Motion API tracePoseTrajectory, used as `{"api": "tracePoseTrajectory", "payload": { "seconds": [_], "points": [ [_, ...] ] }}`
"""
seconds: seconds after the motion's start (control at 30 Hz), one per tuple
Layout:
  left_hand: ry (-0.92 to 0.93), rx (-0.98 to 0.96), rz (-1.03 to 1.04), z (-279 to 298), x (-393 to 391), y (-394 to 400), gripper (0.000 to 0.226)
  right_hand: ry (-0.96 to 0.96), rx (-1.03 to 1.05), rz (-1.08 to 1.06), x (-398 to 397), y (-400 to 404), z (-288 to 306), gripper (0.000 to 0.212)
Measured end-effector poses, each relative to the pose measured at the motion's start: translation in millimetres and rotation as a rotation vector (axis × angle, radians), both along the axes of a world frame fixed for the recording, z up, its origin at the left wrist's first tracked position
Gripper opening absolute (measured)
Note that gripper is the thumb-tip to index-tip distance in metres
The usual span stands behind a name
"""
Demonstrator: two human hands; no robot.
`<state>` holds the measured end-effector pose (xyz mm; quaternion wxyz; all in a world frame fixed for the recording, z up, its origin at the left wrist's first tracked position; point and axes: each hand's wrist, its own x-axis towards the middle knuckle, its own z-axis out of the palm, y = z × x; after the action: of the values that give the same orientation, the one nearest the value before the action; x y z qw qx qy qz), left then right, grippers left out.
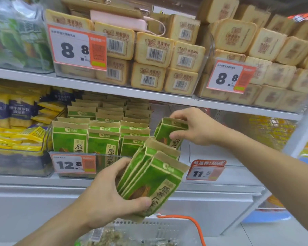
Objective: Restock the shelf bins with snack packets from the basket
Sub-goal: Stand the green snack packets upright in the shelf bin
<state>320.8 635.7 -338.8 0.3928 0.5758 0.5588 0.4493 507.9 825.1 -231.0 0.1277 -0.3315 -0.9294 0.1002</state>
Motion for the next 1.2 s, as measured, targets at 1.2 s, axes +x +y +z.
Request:
{"api": "tracePoseTrajectory", "payload": {
  "seconds": [1.2],
  "points": [
    [-0.330,-0.033,0.062,18.7,20.7,2.9,0.071,0.689,-1.157,0.127,13.3,-117.8,-64.1,0.051]
  ]
}}
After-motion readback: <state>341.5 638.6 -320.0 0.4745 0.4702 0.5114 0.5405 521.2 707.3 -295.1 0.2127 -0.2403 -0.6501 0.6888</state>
